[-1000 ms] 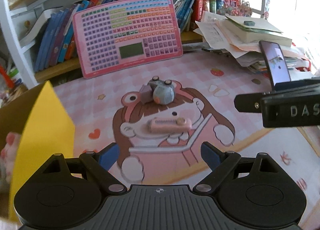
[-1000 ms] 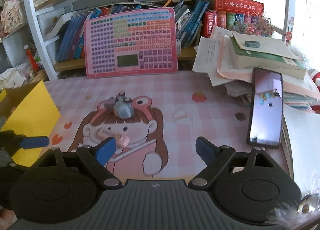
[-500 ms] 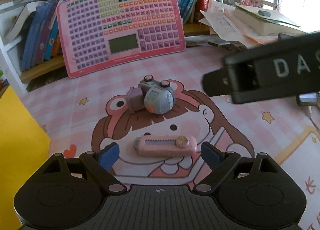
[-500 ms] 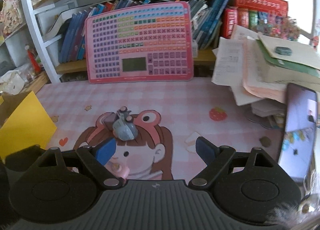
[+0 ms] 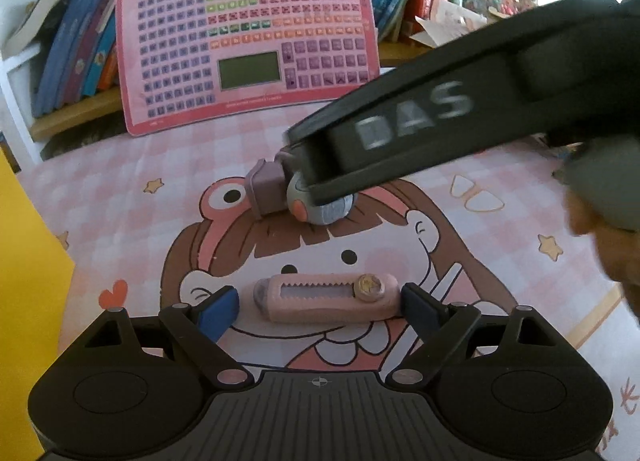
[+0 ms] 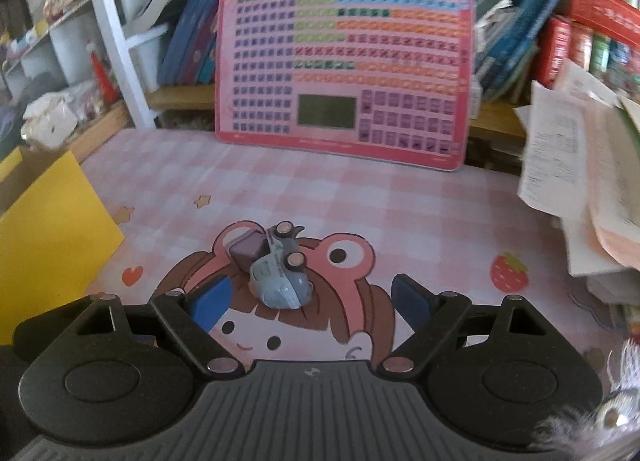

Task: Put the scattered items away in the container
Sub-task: 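Lower the left tool onto the pink stapler while the right tool descends onto the grey toy car, then close the left tool on the pink stapler while the right tool grips the grey toy car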

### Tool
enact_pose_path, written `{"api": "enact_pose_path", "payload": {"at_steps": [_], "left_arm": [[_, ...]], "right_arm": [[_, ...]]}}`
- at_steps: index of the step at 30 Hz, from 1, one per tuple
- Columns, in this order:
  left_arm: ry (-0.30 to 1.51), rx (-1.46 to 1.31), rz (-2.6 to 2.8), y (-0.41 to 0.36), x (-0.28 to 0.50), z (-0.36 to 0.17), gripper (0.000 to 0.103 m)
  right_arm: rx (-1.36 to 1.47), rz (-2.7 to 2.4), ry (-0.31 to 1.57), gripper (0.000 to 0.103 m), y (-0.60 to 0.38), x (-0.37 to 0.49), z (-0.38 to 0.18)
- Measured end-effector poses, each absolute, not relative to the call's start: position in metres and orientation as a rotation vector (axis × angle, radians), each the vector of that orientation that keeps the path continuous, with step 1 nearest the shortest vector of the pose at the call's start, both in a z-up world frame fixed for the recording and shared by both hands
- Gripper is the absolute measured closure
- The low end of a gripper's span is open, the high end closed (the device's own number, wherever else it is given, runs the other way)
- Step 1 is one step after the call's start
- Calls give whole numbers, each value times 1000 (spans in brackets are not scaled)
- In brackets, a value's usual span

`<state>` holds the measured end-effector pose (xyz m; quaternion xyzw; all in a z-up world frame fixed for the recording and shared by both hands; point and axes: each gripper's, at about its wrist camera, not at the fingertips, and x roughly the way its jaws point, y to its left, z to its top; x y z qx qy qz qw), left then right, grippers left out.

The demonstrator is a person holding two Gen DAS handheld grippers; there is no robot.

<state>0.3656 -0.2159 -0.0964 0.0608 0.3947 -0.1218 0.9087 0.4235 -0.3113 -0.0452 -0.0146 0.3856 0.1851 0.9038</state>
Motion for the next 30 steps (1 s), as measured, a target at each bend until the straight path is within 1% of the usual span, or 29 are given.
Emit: {"api": "enact_pose_path", "payload": {"at_steps": [7,8,10,11,12,13,14,22,30], "left_arm": [[808,110,-221,-220,369,-96,14],[807,107,-210,-221,368,-95,15],[800,104,-206,-222,368,-95,21],[796,107,-210,-223,368,-94,24],[793,109,-212,-223,369,-94,24],[789,105,-212,-223,368,-95,24],[785,104,-212,-222,367,-95,24],[813,85,-199,-205,360,-87,25],[808,54,-192,-181,336,-59,25]], "right_arm": [[-104,454,819,17,-286,446,-55],[-109,465,824,19,-282,448,-56],[-119,475,849,23,-275,454,-61],[-124,476,866,31,-273,458,-64],[-130,476,881,38,-271,461,-67],[-134,473,900,56,-270,464,-71],[-130,466,918,63,-271,466,-74],[-43,459,888,64,-289,451,-62],[13,429,864,64,-304,425,-46]]}}
